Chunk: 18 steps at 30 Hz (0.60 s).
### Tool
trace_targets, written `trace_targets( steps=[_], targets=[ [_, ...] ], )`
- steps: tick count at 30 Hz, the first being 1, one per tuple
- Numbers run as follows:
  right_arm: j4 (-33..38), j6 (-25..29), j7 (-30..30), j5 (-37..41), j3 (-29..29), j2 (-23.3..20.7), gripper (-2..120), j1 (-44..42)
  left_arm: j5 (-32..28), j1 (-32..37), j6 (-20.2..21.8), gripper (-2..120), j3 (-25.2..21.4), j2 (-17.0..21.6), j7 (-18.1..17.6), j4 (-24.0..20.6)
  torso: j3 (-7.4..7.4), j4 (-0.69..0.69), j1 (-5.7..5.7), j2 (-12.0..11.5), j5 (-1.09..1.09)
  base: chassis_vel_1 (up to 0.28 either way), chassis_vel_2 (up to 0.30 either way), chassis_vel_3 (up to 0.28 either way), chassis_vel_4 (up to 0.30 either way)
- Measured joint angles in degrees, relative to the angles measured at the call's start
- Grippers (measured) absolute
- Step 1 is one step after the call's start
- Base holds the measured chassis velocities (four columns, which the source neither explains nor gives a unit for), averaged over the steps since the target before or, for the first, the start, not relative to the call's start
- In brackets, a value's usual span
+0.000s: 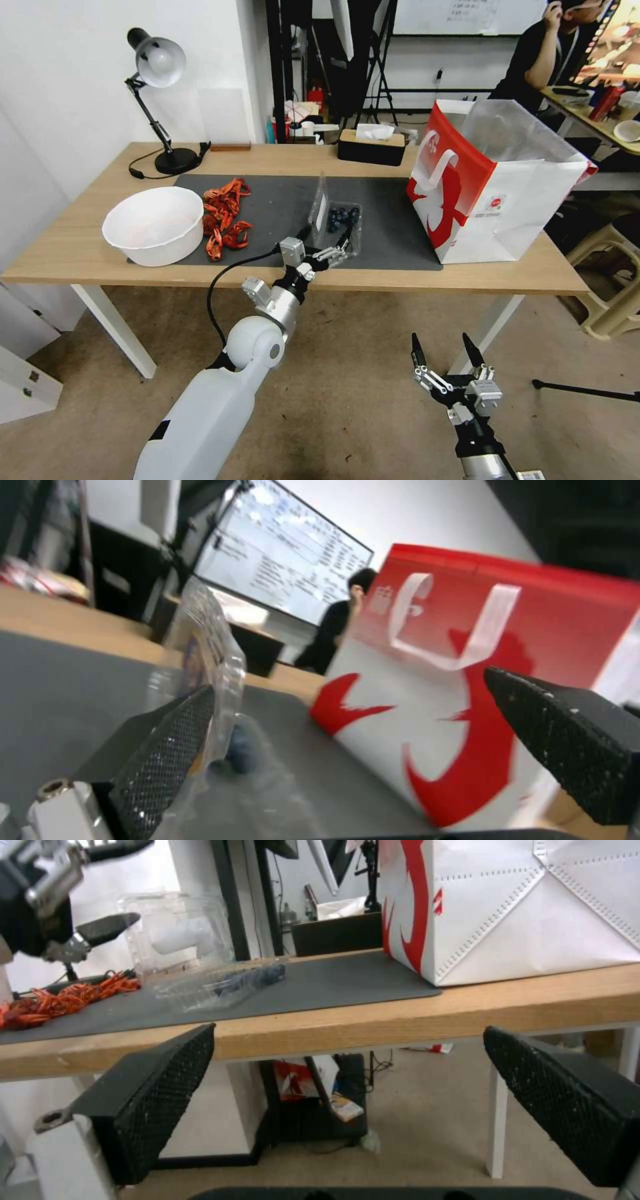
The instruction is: Close the takeout container lid, then place the container into the takeout bag.
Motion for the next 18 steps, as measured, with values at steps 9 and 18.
trace_targets(
  steps=[9,18],
  targets=[
    [0.1,0.0,0.1,-0.1,0.4,0.1,100,-0.3,-10.0,-2.9,5.2,100,2.5,-0.1,-1.7,-1.7,0.00,0.00,0.00,0.0,0.00,0.000,0.000,0.000,0.000],
    [0.2,0.3,0.1,-0.1,0.9,0.4,100,-0.8,-22.5,-8.5,12.7,100,4.8,-1.3,-9.6,-0.1,0.00,-0.01,0.00,0.0,0.00,0.000,0.000,0.000,0.000]
  ],
)
